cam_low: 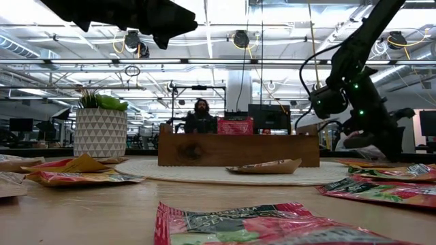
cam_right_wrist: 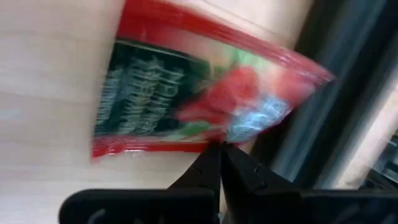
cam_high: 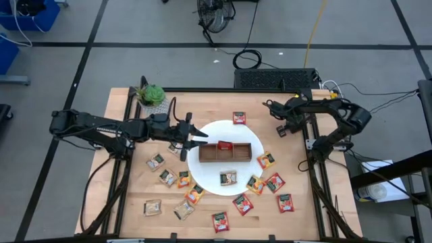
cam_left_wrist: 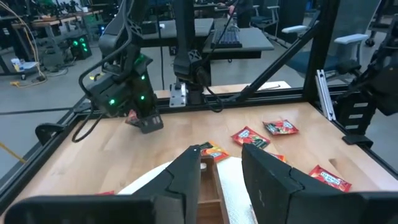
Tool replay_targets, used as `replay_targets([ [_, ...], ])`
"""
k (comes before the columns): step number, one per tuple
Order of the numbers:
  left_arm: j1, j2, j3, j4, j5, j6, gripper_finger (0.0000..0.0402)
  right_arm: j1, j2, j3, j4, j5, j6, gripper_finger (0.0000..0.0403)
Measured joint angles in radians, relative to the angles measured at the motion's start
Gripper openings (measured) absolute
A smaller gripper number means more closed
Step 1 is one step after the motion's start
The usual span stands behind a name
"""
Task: Pick & Place Tea
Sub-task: Put the red tea bag into the middle section of the wooden organizer
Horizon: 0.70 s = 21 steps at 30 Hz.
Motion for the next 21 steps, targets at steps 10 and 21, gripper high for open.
replay_targets([
  [10,0.000,0.000,0.000,0.000,0.000,0.000,0.0122,0.029,-0.047,0.013,0.173,-0.148,-0.057,0.0000],
  [21,0.000,0.000,0.000,0.000,0.000,0.000,0.0122,0.125,-0.211,0.012,0.727,-0.288,-0.316,0.0000],
])
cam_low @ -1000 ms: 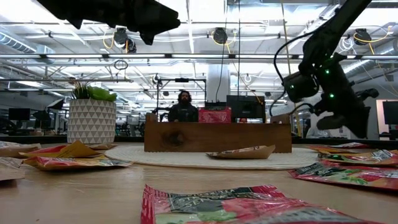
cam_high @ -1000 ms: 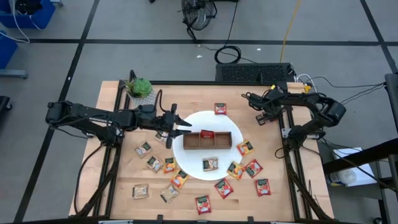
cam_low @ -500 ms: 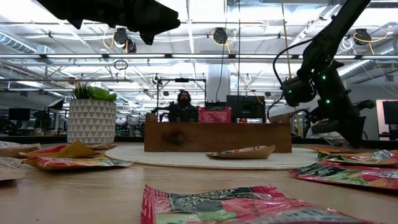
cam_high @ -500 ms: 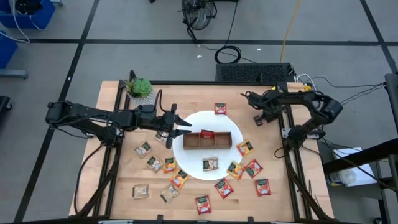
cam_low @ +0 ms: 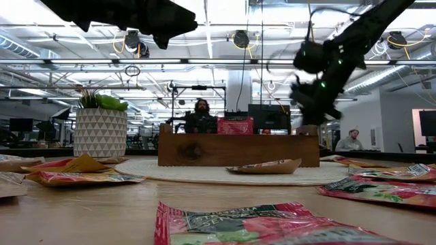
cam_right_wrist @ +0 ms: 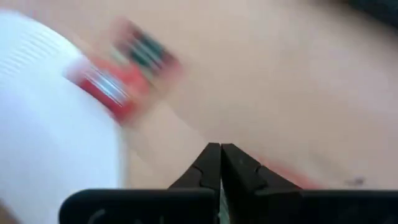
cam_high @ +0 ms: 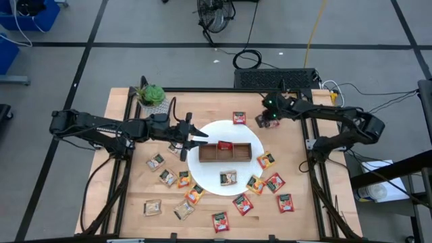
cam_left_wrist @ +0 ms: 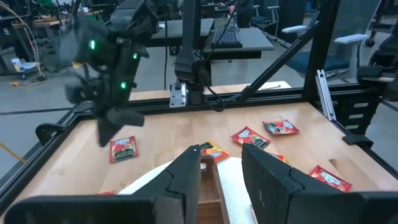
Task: Pick & Place Tea
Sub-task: Put the red tea bag into the middle section of the wooden organizer
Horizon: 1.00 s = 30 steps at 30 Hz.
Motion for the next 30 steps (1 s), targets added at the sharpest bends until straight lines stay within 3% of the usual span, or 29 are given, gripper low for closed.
replay_targets([
  [3,0.000,0.000,0.000,0.000,0.000,0.000,0.0122,0.017,-0.001,0.025,0.012,-0.022,-0.121,0.0011],
  [5,0.000,0.000,0.000,0.000,0.000,0.000,0.0122,0.017,0.021,0.075,-0.105,-0.014,-0.182,0.0035],
  [9,0.000,0.000,0.000,0.000,0.000,0.000,0.0122,0.008,0.093,0.157,-0.359,0.116,-0.283,0.0111],
  [12,0.000,0.000,0.000,0.000,0.000,0.000,0.0122,-0.031,0.143,0.171,-0.349,0.190,-0.393,0.0166],
  [15,0.000,0.000,0.000,0.001,0.000,0.000,0.0122,-0.072,0.198,0.165,-0.258,0.272,-0.403,0.0191],
  [18,0.000,0.000,0.000,0.000,0.000,0.000,0.0122,-0.117,0.255,0.165,-0.199,0.261,-0.320,0.0184],
  [22,0.000,0.000,0.000,0.000,0.000,0.000,0.0122,-0.160,0.334,0.168,-0.217,0.171,-0.216,0.0145],
  [30,0.000,0.000,0.000,0.000,0.000,0.000,0.0122,-0.158,0.333,0.168,-0.498,0.150,-0.060,0.0071],
])
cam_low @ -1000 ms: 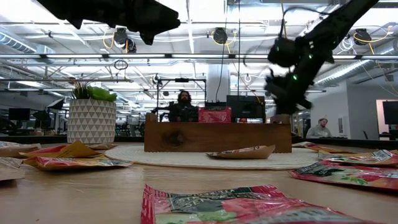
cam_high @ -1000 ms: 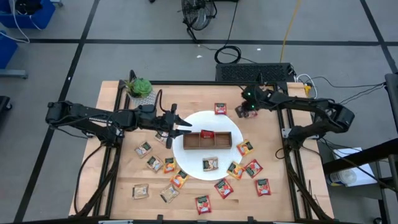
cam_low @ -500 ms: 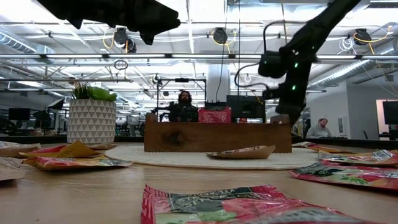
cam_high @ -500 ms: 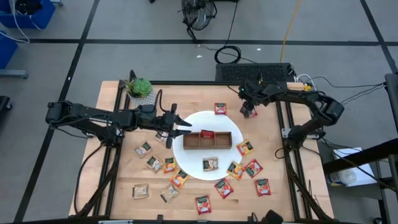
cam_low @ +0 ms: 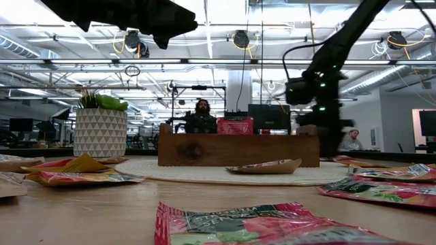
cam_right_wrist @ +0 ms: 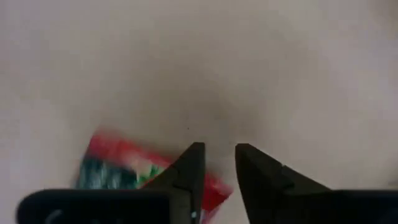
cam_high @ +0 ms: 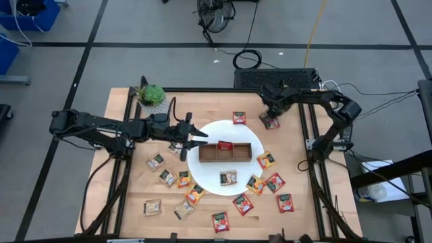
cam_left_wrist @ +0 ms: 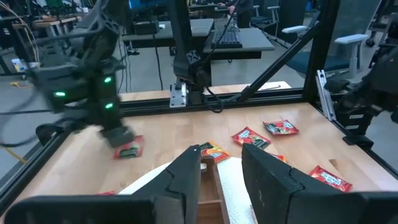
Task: Pick & Place Tea
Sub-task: Put the red tea bag into the middle section of the wooden organizer
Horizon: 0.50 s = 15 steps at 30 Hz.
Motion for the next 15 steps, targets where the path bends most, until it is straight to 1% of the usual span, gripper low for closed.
replay_targets([
  [4,0.000,0.000,0.000,0.000,0.000,0.000,0.0122,0.017,-0.062,-0.011,-0.156,-0.010,0.067,0.0050],
  [12,0.000,0.000,0.000,0.000,0.000,0.000,0.0122,0.049,-0.258,-0.006,-0.241,-0.011,0.120,0.0033],
  [15,0.000,0.000,0.000,0.000,0.000,0.000,0.0122,0.074,-0.333,-0.006,-0.280,-0.078,0.135,0.0036],
])
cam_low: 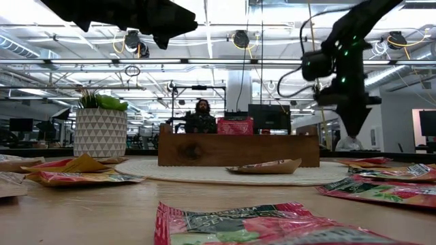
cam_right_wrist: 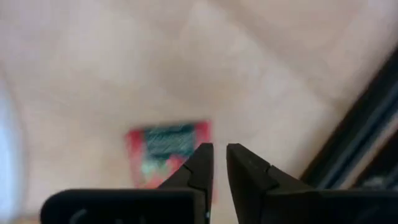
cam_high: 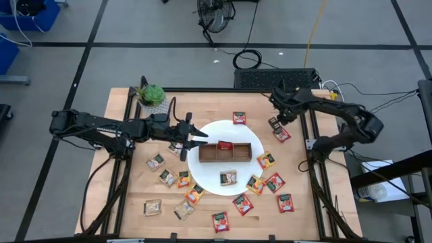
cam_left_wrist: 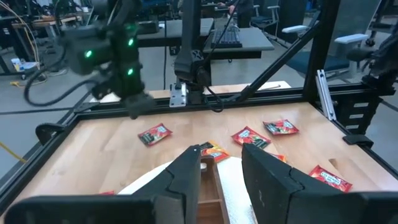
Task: Pick & Place Tea
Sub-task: Put the red tea bag into the middle section of the wooden organizer
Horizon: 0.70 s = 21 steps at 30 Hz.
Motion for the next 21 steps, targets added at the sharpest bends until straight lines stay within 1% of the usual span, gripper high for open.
replay_targets([
  [3,0.000,0.000,0.000,0.000,0.000,0.000,0.0122,0.047,-0.071,-0.023,-0.008,-0.044,0.010,0.0063],
  [7,0.000,0.000,0.000,0.000,0.000,0.000,0.0122,0.114,-0.124,-0.092,0.001,-0.059,0.083,0.0126],
  [11,0.000,0.000,0.000,0.000,0.000,0.000,0.0122,0.165,-0.134,-0.184,0.069,-0.062,0.158,0.0194],
  [14,0.000,0.000,0.000,0.000,0.000,0.000,0.0122,0.189,-0.135,-0.251,0.143,-0.060,0.175,0.0234],
  [17,0.000,0.000,0.000,0.000,0.000,0.000,0.0122,0.195,-0.135,-0.313,0.228,-0.061,0.199,0.0255],
  [21,0.000,0.000,0.000,0.000,0.000,0.000,0.0122,0.195,-0.137,-0.374,0.315,-0.083,0.218,0.0259],
])
